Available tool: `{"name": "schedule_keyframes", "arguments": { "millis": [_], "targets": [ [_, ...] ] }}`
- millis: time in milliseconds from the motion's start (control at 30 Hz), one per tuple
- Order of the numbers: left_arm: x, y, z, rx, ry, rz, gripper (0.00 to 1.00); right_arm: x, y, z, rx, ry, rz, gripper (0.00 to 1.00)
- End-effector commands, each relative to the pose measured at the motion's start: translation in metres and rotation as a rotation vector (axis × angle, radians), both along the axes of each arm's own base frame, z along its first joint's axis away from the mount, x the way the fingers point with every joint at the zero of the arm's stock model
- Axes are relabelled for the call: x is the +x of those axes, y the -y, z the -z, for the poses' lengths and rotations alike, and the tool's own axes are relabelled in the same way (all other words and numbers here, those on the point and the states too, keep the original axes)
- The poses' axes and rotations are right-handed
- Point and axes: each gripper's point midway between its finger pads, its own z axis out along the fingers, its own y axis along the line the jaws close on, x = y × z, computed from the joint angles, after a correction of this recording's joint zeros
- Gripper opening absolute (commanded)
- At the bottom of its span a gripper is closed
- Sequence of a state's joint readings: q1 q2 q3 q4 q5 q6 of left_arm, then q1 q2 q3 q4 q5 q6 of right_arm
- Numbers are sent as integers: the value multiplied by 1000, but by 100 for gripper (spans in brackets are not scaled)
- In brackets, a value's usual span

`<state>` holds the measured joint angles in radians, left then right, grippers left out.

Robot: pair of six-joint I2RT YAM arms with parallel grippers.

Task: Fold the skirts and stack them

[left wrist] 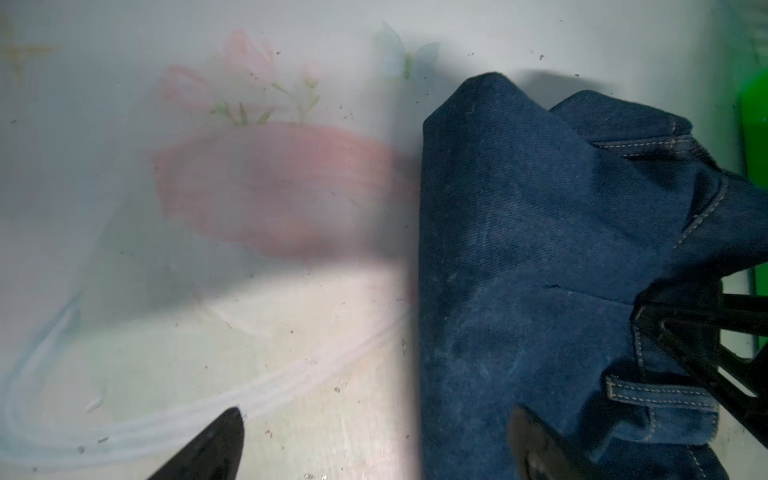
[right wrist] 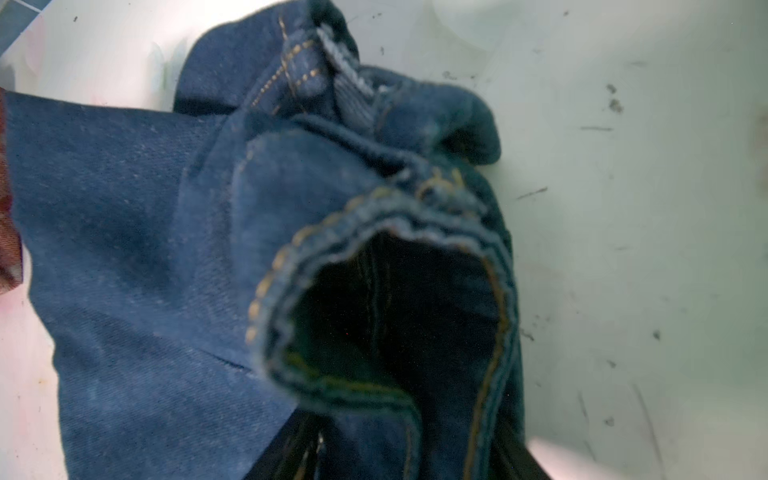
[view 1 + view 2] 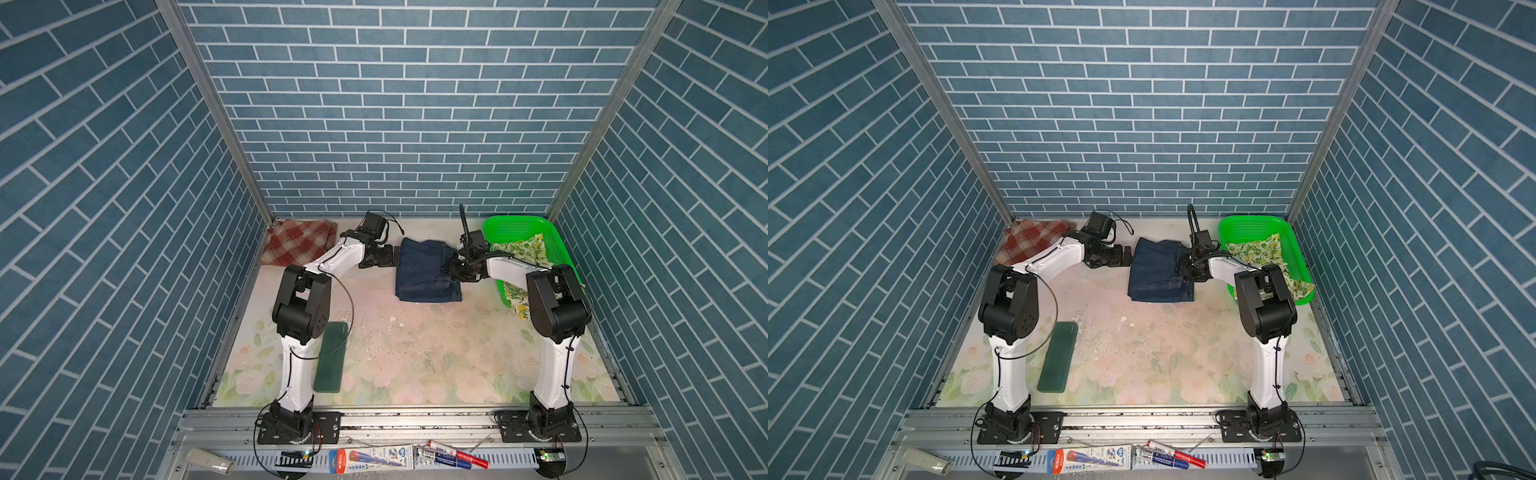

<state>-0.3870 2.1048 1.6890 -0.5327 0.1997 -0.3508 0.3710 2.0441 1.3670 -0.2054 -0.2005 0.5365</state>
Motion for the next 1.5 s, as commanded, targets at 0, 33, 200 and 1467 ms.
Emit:
{"name": "schedule_keyframes", "arguments": {
  "millis": [0, 33, 200, 1467],
  "targets": [
    [8, 19, 5, -56, 16, 54, 100, -1, 17, 8, -100, -22, 1, 57],
    [10, 22, 7, -69, 17, 58, 100, -1, 18, 9, -110, -22, 1, 57],
    [18, 45, 12, -141, 38, 95, 100, -3, 16, 16, -105, -35, -15, 56],
    [62, 99, 5, -329, 49, 76, 0, -11, 4, -26, -22, 71, -138, 62]
  ]
}}
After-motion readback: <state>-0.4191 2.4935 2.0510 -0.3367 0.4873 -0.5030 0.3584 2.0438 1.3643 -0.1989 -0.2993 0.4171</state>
